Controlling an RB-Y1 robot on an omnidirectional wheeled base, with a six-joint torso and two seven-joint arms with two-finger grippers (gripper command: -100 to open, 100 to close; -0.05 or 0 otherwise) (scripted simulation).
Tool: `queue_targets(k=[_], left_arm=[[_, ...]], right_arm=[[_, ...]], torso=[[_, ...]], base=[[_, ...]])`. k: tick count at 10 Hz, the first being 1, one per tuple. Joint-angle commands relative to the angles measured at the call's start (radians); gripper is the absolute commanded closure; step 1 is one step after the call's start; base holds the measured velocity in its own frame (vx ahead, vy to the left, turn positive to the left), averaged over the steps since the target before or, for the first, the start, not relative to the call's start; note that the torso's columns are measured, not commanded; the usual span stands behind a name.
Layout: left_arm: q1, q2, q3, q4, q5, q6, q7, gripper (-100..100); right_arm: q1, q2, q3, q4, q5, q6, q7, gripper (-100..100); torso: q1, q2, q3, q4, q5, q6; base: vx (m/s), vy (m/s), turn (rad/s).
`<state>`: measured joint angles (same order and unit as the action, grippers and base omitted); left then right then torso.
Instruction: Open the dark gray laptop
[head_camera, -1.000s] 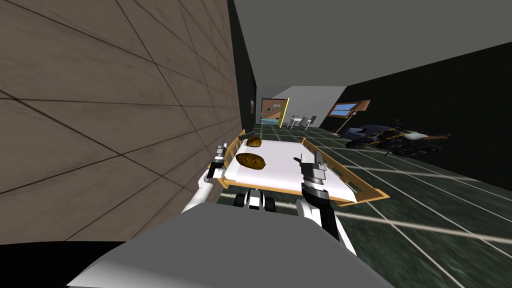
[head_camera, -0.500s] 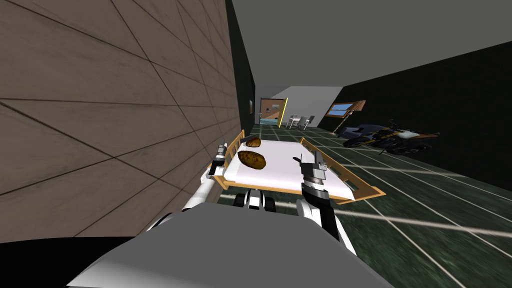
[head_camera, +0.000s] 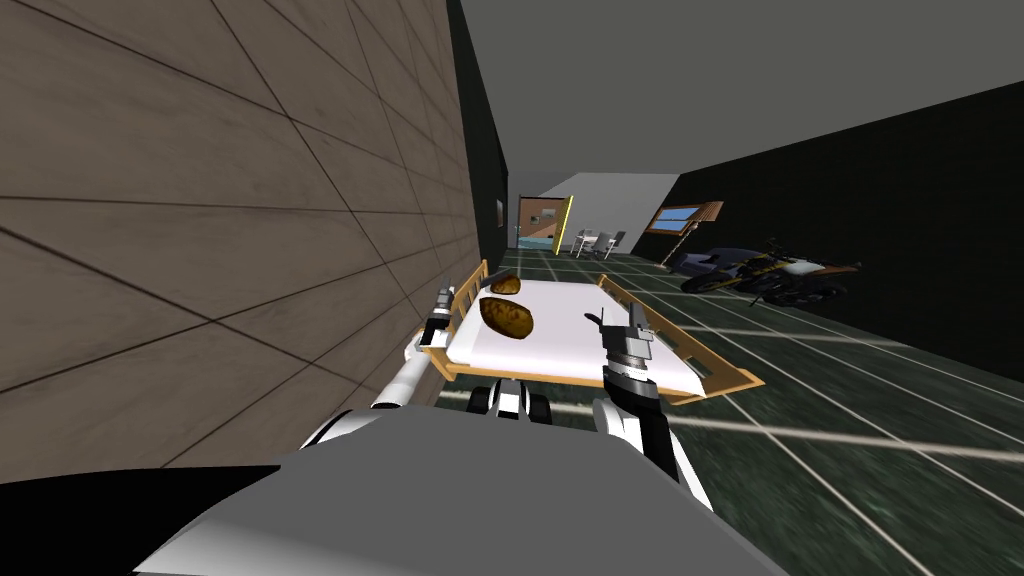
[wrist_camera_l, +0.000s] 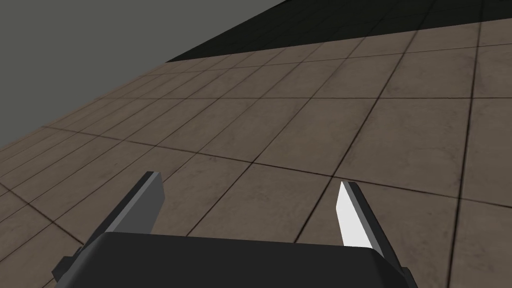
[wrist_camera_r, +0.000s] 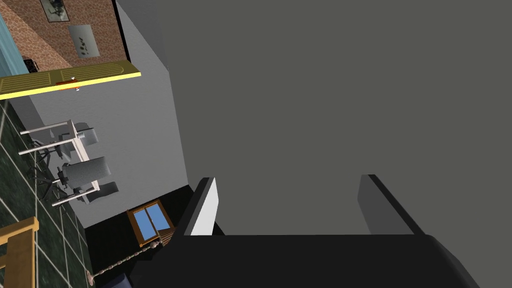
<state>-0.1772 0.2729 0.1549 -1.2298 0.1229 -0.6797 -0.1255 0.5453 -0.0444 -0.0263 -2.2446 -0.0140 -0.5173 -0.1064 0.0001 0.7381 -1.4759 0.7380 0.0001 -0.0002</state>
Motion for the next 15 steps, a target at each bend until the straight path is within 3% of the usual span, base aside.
queue_targets(k=[1, 15], left_arm=[[-0.061, 0.022, 0.011, 0.083, 0.007, -0.010, -0.007, -100], [-0.249, 0.091, 0.041, 0.425, 0.025, -0.050, -0.031, -100]], right_arm=[[0.000, 0.000, 0.000, 0.000, 0.000, 0.000, 0.000, 0], [0.000, 0.000, 0.000, 0.000, 0.000, 0.000, 0.000, 0]], torso=[[0.000, 0.000, 0.000, 0.000, 0.000, 0.000], [0.000, 0.000, 0.000, 0.000, 0.000, 0.000]], base=[[0.012, 0.025, -0.083], [0.008, 0.017, -0.031]])
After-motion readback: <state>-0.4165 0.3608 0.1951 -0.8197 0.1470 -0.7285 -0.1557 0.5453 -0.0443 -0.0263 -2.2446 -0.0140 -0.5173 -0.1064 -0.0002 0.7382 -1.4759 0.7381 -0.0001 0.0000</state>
